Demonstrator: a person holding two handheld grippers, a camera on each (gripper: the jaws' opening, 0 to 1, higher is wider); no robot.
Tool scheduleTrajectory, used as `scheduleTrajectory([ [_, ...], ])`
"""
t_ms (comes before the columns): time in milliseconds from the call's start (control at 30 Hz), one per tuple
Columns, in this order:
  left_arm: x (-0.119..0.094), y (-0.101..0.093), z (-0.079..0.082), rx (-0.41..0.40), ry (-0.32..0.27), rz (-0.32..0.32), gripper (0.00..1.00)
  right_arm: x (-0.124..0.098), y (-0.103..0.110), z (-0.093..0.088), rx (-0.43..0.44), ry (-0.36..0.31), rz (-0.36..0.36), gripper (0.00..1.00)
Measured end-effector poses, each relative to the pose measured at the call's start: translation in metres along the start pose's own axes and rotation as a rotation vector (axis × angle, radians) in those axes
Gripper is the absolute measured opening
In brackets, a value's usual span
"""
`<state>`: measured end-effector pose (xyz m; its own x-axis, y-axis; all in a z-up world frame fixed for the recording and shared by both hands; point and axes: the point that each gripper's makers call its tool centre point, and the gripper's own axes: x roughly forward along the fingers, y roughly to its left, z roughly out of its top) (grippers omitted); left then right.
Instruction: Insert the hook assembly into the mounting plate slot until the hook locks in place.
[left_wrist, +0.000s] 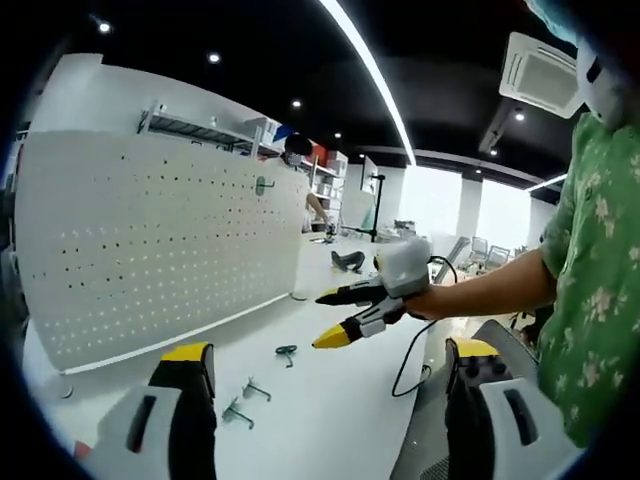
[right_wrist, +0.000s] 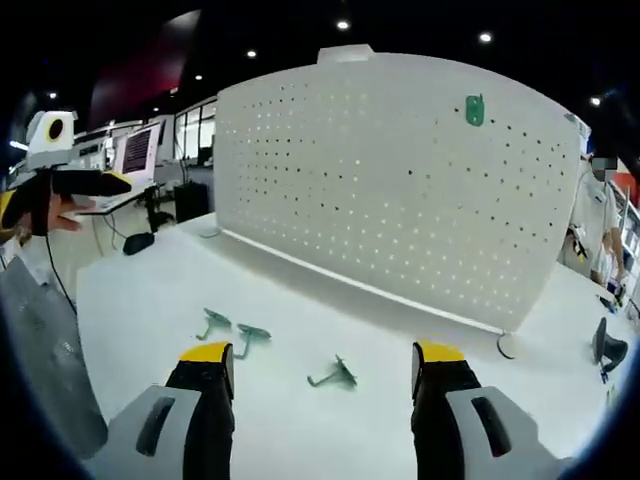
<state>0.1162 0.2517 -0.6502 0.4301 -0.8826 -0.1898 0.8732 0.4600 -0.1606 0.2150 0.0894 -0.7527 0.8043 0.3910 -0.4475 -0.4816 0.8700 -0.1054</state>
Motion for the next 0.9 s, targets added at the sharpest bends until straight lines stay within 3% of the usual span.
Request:
scheduleTrajectory([
  [533,0.002,-0.002,-0.017,-0.01,0.083,0.005,0.98,0.026,-0.01,-0.027,-0.036,0.119,0.041,0.67],
  [900,0.002,0.0,-0.02,-0.026,0.083,0.01,0.97,0.04,-0.013,-0.031,-0.102,0.186,0.083,0.44],
])
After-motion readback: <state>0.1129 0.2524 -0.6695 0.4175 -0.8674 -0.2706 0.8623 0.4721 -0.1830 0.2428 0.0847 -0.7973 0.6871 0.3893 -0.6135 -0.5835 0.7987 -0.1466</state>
